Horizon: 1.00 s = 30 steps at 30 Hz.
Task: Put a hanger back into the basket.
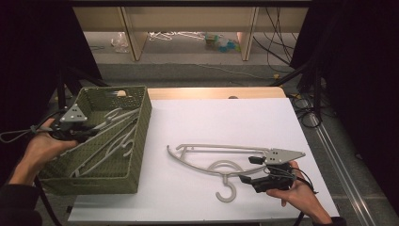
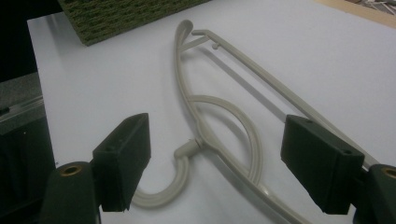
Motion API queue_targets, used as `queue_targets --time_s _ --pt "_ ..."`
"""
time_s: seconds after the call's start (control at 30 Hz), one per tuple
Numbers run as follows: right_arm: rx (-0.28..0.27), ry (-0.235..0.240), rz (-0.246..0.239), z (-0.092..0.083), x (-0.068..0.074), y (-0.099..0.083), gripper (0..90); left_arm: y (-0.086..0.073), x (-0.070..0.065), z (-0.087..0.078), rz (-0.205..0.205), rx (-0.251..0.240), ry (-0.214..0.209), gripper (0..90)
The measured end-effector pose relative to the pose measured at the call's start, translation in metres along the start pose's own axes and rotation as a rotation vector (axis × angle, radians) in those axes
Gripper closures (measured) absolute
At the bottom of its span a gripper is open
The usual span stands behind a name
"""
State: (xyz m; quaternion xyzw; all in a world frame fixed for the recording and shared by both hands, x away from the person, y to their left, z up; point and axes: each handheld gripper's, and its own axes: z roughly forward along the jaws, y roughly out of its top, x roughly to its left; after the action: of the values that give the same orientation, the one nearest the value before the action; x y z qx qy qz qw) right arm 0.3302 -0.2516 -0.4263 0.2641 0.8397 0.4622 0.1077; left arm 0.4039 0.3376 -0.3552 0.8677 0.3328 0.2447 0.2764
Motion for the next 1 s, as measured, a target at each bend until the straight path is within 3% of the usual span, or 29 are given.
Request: queue_targets --time_s 0.07,0.17,0.23,0.4,0.47,0.57,0.63,0.8,0.87,1.0 --pt "0.0 0.0 -0.001 0.0 0.0 0.0 25.2 0.0 0.0 0.003 -0.009 0.005 0.013 79.0" --pt "-0.007 -0.007 -0.002 -0.001 -0.002 0.0 25.2 -0.003 -0.002 0.009 -0.07 0.013 0.007 78.7" --pt "-0.004 -0.002 0.001 -0.001 -0.002 -0.001 25.2 -0.004 -0.004 0.014 -0.055 0.017 0.01 78.5" --pt "-0.005 -0.007 0.001 -0.001 -0.001 0.0 25.3 -0.012 -0.005 0.02 -0.062 0.062 -0.002 77.4" --pt "-0.003 -0.003 -0.002 -0.001 -0.002 0.0 25.3 -0.016 -0.007 0.024 -0.053 0.101 -0.027 76.7" --pt "-0.003 -0.002 -0.003 -0.001 -0.001 0.0 25.3 -0.019 -0.01 0.029 -0.046 0.119 -0.039 75.2" --pt "-0.004 -0.001 0.0 -0.001 -0.001 0.0 25.3 -0.02 -0.013 0.033 -0.019 0.146 -0.046 74.1" --pt "-0.004 -0.003 -0.003 -0.001 -0.001 0.0 25.3 -0.018 -0.019 0.037 -0.007 0.159 -0.095 69.6" --pt "-0.003 -0.004 -0.001 -0.001 -0.001 0.0 25.3 -0.018 -0.022 0.039 0.005 0.162 -0.089 68.4" --pt "-0.006 -0.006 -0.002 -0.002 -0.002 0.0 25.3 -0.019 -0.025 0.041 -0.013 0.154 -0.111 67.1"
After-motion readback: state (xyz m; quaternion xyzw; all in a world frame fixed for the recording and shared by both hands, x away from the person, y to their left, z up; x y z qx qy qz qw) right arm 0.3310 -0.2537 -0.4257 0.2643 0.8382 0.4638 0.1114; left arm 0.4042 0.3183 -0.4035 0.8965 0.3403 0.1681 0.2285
